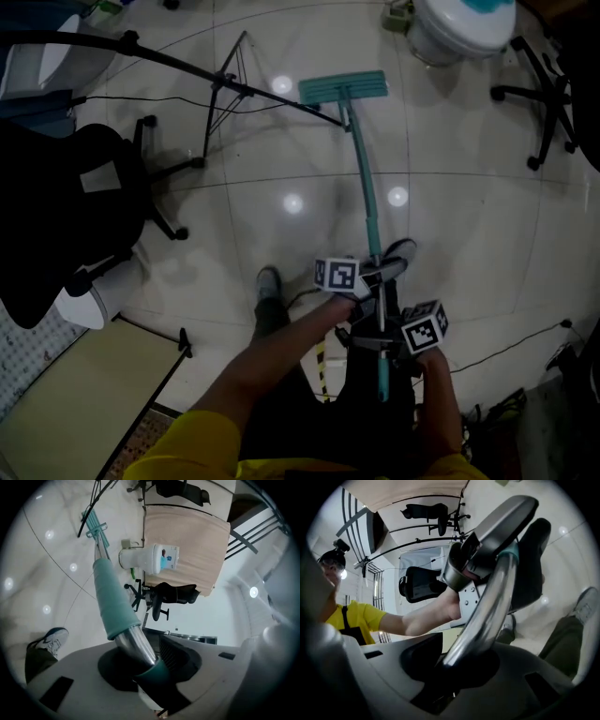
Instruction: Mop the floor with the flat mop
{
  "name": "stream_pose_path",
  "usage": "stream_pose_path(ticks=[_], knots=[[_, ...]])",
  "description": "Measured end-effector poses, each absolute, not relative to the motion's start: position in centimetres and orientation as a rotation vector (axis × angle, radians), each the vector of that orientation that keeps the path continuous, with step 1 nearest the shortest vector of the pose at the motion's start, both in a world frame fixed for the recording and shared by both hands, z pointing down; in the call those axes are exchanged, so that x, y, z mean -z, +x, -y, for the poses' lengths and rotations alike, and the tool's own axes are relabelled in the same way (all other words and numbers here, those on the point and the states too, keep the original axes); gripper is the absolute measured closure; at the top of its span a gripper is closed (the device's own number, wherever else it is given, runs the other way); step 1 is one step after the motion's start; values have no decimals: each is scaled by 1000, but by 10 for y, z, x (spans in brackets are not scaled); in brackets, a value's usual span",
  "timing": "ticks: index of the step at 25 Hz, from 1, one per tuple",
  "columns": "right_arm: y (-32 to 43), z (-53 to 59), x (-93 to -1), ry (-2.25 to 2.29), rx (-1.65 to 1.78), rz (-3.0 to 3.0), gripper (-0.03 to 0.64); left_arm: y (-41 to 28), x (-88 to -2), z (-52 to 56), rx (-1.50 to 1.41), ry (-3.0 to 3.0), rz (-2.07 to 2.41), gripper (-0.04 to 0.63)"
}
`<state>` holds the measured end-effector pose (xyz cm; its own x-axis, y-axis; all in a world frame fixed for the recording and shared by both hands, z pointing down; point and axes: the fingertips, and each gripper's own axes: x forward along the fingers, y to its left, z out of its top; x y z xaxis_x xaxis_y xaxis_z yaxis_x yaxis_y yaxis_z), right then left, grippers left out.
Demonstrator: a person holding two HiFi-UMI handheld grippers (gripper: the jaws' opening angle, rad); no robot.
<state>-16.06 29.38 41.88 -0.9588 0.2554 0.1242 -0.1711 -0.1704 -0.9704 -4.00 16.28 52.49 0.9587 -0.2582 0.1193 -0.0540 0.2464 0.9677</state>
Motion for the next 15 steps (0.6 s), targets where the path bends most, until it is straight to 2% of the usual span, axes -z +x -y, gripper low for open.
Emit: stream_pose_path(ticks=[4,12,15], knots=[[-152,-292,-403,-85,-2254,1850,495,-38,-508,-165,185,1332,274,435],[-172,-118,-472,45,-2172,2088,486,-55,-558,2,177,1332,223,436],[-191,-86,-494,117,-2269,2052,516,-70,-582,38,69,1437,230,443]])
